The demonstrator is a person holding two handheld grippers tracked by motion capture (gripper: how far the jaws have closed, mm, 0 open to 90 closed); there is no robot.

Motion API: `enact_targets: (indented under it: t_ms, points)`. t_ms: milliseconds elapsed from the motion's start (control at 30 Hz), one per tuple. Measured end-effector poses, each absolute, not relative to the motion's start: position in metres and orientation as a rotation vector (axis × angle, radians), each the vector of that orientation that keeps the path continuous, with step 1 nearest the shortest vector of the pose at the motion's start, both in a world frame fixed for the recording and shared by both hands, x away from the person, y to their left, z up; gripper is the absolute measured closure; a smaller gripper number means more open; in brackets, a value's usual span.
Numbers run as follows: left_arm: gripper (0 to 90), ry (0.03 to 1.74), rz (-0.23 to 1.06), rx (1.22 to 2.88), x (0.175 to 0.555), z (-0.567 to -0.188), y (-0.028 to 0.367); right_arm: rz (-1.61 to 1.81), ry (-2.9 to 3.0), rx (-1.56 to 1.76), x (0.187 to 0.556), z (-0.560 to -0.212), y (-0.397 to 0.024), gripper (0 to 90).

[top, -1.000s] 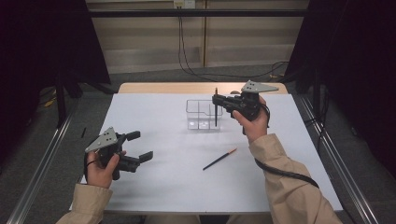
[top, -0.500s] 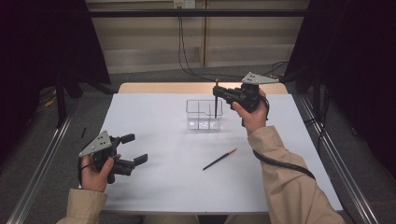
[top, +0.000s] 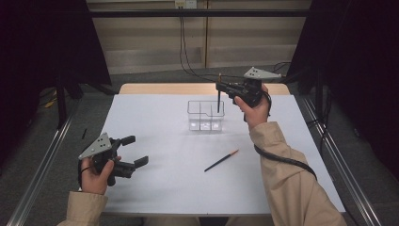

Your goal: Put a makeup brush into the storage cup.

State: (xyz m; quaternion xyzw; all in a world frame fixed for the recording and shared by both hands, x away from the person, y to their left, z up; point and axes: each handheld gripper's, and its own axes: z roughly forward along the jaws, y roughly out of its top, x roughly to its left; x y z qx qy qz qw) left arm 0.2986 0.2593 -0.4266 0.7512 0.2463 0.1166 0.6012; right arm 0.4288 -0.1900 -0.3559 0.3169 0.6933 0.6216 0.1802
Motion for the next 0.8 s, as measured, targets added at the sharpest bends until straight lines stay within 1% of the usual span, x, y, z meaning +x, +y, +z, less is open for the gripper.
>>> enact_targets:
  t_ms: [367,800]
  points:
    - [3.3,0.565,0.276,1.737,0.297,-0.426,0.261,1.724,1.963,0.897,0.44,-0.362,-0.182,83.9]
    - [3.3,0.555,0.28,1.727,0.296,-0.424,0.262,1.702,1.979,0.898,0.441,-0.372,-0.18,83.9]
